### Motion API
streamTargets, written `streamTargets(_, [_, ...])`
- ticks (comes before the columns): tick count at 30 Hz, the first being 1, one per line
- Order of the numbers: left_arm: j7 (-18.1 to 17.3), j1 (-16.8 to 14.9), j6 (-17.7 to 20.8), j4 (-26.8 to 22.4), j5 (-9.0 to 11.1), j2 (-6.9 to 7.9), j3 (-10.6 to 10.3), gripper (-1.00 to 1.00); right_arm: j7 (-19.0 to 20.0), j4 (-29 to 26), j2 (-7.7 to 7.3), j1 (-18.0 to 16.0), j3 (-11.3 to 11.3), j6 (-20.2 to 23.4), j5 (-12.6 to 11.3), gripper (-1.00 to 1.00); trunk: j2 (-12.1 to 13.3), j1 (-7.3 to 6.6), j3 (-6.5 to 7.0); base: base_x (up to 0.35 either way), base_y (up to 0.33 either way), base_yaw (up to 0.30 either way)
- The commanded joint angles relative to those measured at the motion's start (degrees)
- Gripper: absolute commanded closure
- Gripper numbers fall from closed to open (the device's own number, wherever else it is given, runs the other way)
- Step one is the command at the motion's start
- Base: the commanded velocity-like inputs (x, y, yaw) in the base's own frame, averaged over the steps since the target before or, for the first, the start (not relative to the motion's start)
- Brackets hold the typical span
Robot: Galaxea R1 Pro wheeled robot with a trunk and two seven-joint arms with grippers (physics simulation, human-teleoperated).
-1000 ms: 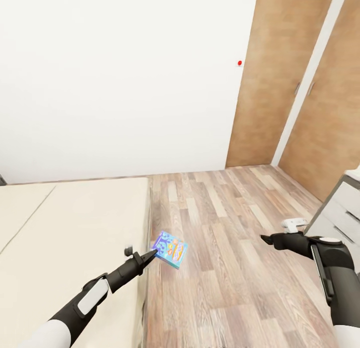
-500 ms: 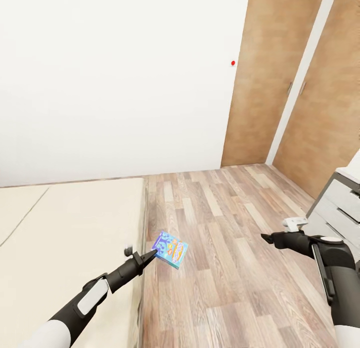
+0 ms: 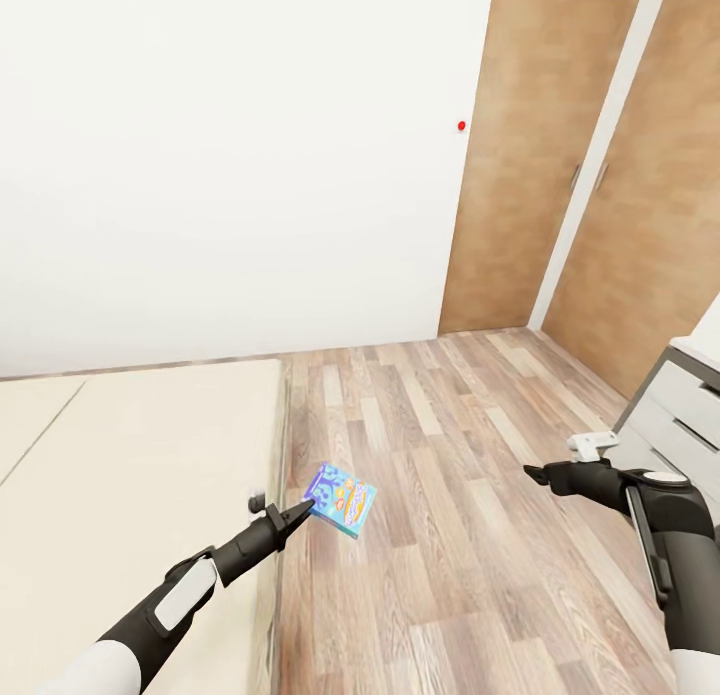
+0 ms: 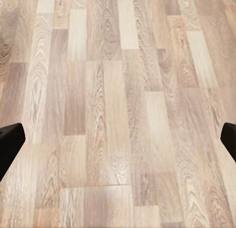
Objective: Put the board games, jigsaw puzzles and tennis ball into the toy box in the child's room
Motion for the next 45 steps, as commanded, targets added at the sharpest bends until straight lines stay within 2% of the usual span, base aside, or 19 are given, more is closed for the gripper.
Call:
streamTargets(1, [0.10, -0.03, 0.42, 0.01, 0.58, 0.07, -0.31, 1.00, 0.58, -0.06, -0.04, -0.04, -0.07, 0.05, 0.59, -1.00, -0.03, 0.00, -0.05, 0.017, -0.003, -0.001])
streamTargets(20, [0.66, 0.93, 0.17, 0.03, 0.44, -0.30, -0.45, 1.00, 0.52, -1.47, 0.24, -0.03, 0.00, -0.30, 0.59, -1.00, -0.03, 0.00, -0.05, 0.003, -0.005, -0.082])
streamTargets(33, [0.70, 0.93, 0.16, 0.03, 0.43, -0.25, -0.44, 1.00, 0.61, -1.55, 0.17, 0.40, 0.02, -0.37, 0.60, -1.00, -0.03, 0.00, -0.05, 0.026, -0.277, -0.005])
streamTargets(45, [0.61, 0.93, 0.17, 0.03, 0.52, -0.14, -0.37, 1.00, 0.55, -2.03, 0.18, 1.37, 0.00, -0.24, 0.54, -1.00, -0.03, 0.00, -0.05, 0.047, -0.060, -0.029])
